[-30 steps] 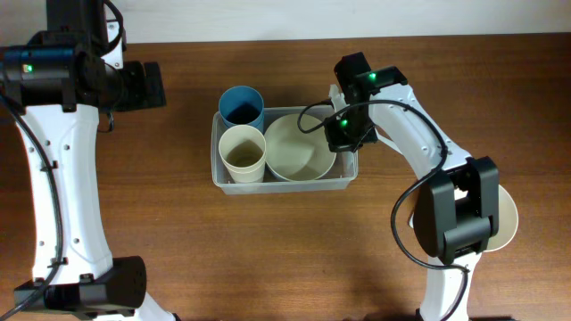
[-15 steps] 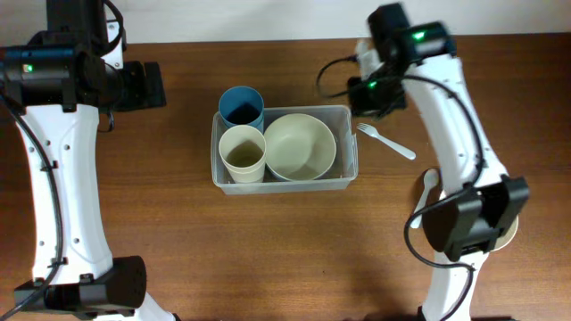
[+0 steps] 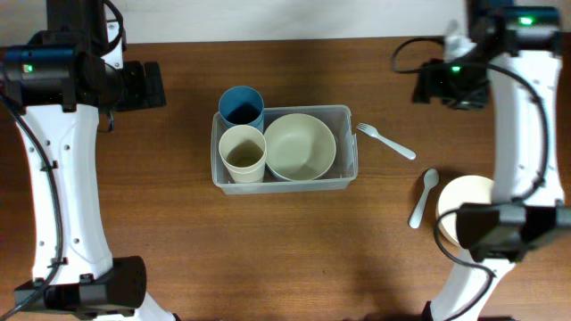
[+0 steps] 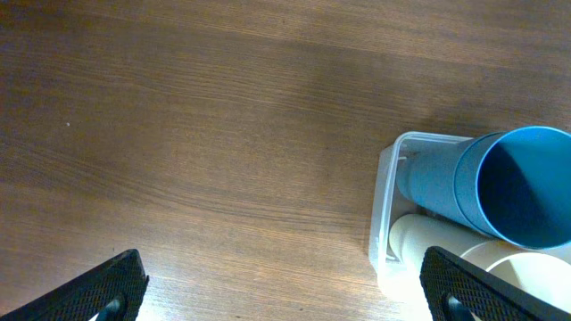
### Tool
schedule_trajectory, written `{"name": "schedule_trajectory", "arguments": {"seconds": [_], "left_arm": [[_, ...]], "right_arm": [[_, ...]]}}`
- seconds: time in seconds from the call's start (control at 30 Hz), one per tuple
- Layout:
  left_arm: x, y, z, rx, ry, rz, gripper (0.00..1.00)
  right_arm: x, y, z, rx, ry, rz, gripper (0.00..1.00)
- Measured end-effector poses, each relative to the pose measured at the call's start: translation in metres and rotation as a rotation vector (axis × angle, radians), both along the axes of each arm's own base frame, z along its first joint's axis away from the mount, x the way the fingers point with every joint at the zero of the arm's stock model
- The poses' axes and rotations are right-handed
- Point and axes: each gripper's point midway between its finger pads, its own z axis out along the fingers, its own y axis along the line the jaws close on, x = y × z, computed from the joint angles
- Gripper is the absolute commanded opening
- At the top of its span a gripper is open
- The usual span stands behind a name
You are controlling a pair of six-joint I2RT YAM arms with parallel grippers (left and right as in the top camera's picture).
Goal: Pack container
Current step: 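Open the right gripper and withdraw it to the right, then lower the right gripper onto the second cream bowl rim and grasp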
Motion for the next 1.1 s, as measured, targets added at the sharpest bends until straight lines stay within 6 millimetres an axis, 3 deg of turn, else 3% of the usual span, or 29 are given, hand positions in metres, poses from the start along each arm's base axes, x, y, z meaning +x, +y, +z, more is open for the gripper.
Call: {"name": "schedule_trajectory", "arguments": {"seconds": [0.1, 0.2, 0.33, 0.47, 0.6, 0.63, 0.7, 0.83, 0.93, 1.1], "left_arm": [[0.0, 0.0, 0.0, 0.0, 0.0, 0.0, 1.0], [0.0, 0.0, 0.0, 0.0, 0.0, 0.0, 1.0], [0.0, 0.0, 0.0, 0.0, 0.0, 0.0, 1.0], [0.0, 0.0, 0.0, 0.001, 0.0, 0.0, 1.0], [0.0, 0.0, 0.0, 0.0, 0.0, 0.0, 1.0], [0.0, 0.0, 0.0, 0.0, 0.001, 0.0, 1.0], [0.0, 0.0, 0.0, 0.0, 0.0, 0.0, 1.0], [0.0, 0.0, 0.0, 0.0, 0.0, 0.0, 1.0], [0.0, 0.0, 0.0, 0.0, 0.0, 0.0, 1.0], [0.0, 0.0, 0.0, 0.0, 0.0, 0.0, 1.0]], "right_arm": [[-0.022, -0.018, 0.028, -0.01, -0.062, -0.05, 0.71], [-0.061, -0.037, 0.051, -0.027, -0.104, -0.116, 0.71], [-0.109, -0.059, 0.047, -0.042, -0.069, -0.216, 0.71], [-0.131, -0.09, 0.006, -0.022, 0.021, -0.365, 0.71], [-0.147, -0.118, -0.057, 0.02, 0.127, -0.523, 0.71], [-0.148, -0.12, -0.062, 0.025, 0.132, -0.541, 0.71], [-0.163, -0.129, -0.101, 0.056, 0.188, -0.624, 0.71], [-0.183, -0.135, -0.149, 0.127, 0.226, -0.732, 0.71], [-0.197, -0.136, -0.167, 0.165, 0.253, -0.789, 0.71], [-0.197, -0.14, -0.167, 0.173, 0.234, -0.812, 0.7]]}}
